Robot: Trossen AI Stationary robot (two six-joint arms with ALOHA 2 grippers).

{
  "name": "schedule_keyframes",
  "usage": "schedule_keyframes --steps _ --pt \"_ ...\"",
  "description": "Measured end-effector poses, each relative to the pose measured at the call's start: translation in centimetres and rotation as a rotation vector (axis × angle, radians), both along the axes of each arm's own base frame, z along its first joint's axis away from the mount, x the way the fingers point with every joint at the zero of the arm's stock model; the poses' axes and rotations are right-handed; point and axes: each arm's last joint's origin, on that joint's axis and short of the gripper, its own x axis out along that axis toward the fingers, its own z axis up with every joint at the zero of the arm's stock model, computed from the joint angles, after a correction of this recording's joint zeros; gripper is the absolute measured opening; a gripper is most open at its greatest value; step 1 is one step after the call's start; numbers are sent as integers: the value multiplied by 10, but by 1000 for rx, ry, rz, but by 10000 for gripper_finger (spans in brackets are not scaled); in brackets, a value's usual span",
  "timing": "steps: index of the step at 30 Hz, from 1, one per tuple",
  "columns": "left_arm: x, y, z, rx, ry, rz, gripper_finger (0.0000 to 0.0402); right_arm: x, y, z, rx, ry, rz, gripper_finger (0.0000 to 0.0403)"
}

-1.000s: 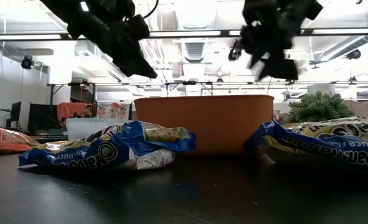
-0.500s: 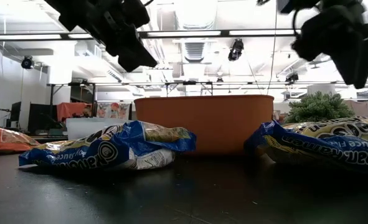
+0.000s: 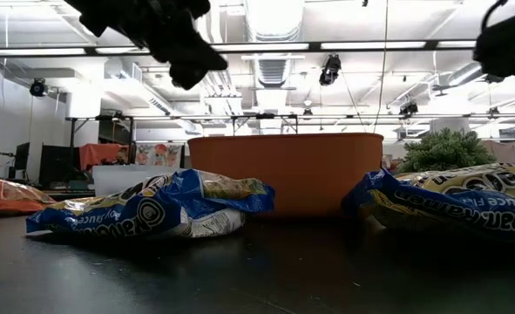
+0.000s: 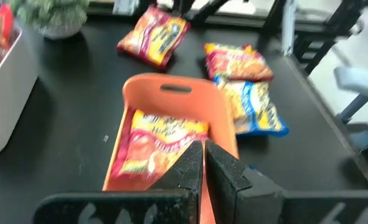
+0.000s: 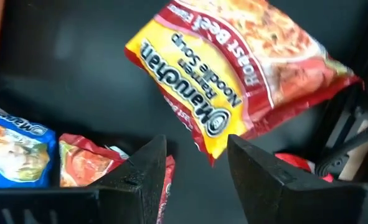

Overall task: Sort Maruchan noodles
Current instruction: Put the top red noodle packet into the orange bin

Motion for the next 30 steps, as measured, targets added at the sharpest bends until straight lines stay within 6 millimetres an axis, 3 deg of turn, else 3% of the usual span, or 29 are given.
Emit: schedule_keyframes --steps 17,23,30 --pt "11 -41 -3 27 -72 95 0 -8 37 -39 -224 108 10 247" --pt "13 -49 -4 45 -92 107 0 -20 50 -57 -319 54 -63 244" --pt "15 -49 -8 55 -85 120 0 -17 53 -78 -442 -88 -128 222"
